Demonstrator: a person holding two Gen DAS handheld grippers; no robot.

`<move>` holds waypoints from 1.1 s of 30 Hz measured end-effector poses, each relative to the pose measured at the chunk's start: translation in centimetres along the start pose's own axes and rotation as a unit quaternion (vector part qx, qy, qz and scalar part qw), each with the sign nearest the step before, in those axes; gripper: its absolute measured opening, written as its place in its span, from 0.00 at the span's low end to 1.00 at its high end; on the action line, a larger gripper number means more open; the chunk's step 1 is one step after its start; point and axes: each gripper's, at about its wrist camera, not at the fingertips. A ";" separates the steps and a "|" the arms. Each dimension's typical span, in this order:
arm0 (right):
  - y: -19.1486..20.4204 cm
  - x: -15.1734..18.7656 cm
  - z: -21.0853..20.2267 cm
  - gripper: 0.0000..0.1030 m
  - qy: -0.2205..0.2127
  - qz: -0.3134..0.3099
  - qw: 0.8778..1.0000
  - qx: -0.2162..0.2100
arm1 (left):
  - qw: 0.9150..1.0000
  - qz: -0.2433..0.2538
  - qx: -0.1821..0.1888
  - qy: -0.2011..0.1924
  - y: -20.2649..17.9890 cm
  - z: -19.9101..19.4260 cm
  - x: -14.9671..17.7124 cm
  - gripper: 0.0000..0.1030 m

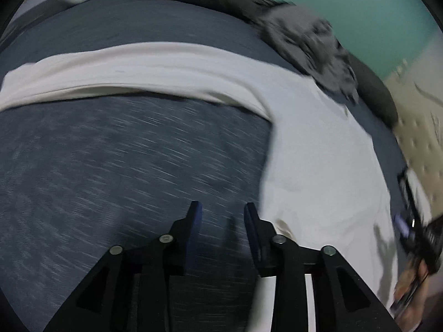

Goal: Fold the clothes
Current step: 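Move the left gripper to the long sleeve and grasp its cuff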

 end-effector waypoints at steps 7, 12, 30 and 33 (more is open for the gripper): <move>0.7 0.2 0.3 0.40 0.002 0.001 1.000 -0.014 | 0.994 -0.065 -0.082 -0.037 9.2 -3.4 -6.5 0.47; 1.0 0.0 0.2 0.48 -0.007 0.001 1.000 -0.020 | 0.985 -0.095 -0.134 -0.057 16.1 -5.4 -9.8 0.57; 2.0 0.4 1.8 0.50 0.007 -0.019 1.000 -0.014 | 0.952 -0.212 -0.203 -0.083 29.1 -4.1 -12.1 0.57; 2.0 0.5 2.0 0.50 0.008 -0.021 1.000 -0.013 | 0.955 -0.203 -0.197 -0.084 28.7 -3.2 -12.5 0.56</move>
Point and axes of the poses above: each gripper's, at about its wrist camera, not at the fingertips, and z roughly the way its jaws point, y to its left, x to its underside, and after that the axes turned 12 degrees about -y, right-handed
